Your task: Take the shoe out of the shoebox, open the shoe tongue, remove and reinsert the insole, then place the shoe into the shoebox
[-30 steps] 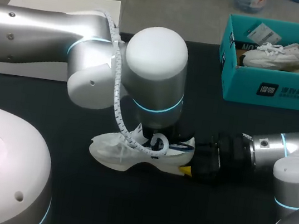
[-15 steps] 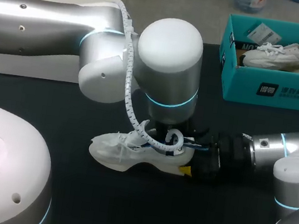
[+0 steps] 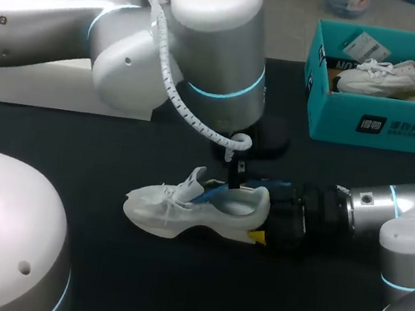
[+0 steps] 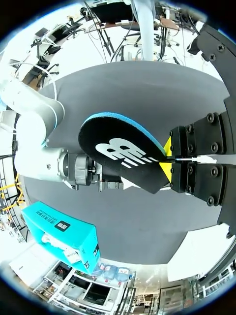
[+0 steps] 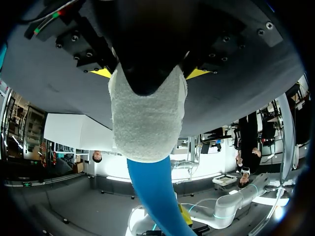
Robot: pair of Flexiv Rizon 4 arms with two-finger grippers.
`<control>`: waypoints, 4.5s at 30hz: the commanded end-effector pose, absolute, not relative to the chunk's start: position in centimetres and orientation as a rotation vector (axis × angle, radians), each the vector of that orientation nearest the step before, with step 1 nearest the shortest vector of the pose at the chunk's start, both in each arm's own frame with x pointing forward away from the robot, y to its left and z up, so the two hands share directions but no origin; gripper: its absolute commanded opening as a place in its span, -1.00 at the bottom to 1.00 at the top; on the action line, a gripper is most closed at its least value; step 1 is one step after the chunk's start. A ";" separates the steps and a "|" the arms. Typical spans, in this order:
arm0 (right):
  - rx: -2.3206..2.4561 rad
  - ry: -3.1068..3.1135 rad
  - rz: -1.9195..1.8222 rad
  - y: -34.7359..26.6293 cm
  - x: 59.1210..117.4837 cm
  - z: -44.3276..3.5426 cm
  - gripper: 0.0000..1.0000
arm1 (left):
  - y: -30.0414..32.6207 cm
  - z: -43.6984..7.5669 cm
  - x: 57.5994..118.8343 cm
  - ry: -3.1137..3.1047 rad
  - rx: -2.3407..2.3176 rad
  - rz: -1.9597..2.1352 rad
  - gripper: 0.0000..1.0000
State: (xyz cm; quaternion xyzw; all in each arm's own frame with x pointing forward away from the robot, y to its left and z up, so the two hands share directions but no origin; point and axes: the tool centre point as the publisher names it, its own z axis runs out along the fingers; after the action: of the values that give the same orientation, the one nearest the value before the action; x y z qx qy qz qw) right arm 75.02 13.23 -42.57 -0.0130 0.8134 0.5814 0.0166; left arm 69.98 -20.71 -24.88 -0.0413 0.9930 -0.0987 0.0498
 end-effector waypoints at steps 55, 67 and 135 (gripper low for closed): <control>-0.037 2.531 1.803 13.5 74.8 -43.0 -1.00 | -20.9 -31.6 69.7 3.063 -0.027 -0.257 -0.59; -0.037 2.531 1.803 13.5 74.8 -43.0 -1.00 | -22.4 -31.8 69.6 3.055 -0.011 -0.277 -0.54; -0.037 2.531 1.803 13.5 74.8 -43.0 -1.00 | -22.7 -12.1 77.6 3.283 -0.343 -0.953 -1.00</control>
State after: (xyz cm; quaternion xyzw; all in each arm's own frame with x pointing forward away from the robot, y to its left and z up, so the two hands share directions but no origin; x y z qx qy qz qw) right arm 75.01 13.22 -42.57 -0.0129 0.8134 0.5814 0.0167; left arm 77.66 -22.75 -12.01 -0.0991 0.9455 -0.2732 -0.1469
